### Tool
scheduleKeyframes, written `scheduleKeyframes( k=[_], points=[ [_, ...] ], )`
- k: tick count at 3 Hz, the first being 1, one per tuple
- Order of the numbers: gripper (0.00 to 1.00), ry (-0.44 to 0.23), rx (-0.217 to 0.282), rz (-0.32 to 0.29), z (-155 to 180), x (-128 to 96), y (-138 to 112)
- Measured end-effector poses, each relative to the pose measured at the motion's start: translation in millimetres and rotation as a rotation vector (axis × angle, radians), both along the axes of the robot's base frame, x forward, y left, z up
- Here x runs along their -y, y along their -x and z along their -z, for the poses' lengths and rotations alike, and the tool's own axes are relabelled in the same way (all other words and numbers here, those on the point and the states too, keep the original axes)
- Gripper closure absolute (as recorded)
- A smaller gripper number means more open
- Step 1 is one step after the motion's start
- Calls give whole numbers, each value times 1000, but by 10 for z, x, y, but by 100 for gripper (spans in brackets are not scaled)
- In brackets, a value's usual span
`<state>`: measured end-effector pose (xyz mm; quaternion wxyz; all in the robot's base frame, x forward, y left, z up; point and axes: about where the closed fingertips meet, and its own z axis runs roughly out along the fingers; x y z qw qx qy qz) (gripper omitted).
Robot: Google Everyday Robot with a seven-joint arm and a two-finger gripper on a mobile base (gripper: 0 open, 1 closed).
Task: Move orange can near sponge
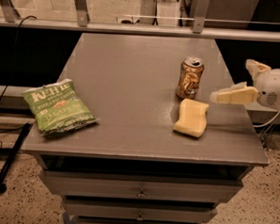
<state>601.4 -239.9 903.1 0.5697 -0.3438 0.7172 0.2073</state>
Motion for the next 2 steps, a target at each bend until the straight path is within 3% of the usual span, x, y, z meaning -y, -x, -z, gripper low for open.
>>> scheduleKeyframes(
  k=[1,2],
  points=[
    [0,30,45,52,-68,548,92],
    [0,32,54,56,-106,585,89]
  ],
)
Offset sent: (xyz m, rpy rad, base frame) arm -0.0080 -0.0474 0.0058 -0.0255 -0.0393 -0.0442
